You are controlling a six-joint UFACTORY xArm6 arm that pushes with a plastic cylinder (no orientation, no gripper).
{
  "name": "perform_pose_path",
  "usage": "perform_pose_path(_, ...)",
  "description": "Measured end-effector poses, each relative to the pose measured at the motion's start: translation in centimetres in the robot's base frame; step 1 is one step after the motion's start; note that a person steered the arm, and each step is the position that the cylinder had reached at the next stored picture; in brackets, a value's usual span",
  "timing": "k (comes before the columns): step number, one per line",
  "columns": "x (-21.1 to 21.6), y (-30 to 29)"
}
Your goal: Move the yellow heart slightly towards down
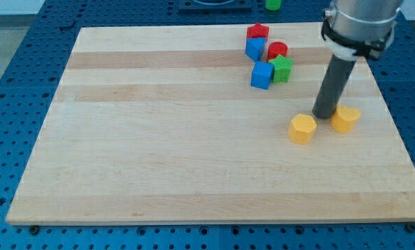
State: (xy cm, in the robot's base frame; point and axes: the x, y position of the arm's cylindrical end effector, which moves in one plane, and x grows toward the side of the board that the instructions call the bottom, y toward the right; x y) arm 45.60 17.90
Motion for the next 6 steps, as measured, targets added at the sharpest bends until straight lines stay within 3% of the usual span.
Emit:
perform_pose_path(1, 0.3, 0.0)
perform_pose_path(3, -6.4, 2.3)
perform_pose_path(4, -4.6, 4.6)
perform_pose_path(6, 1.4, 1.3)
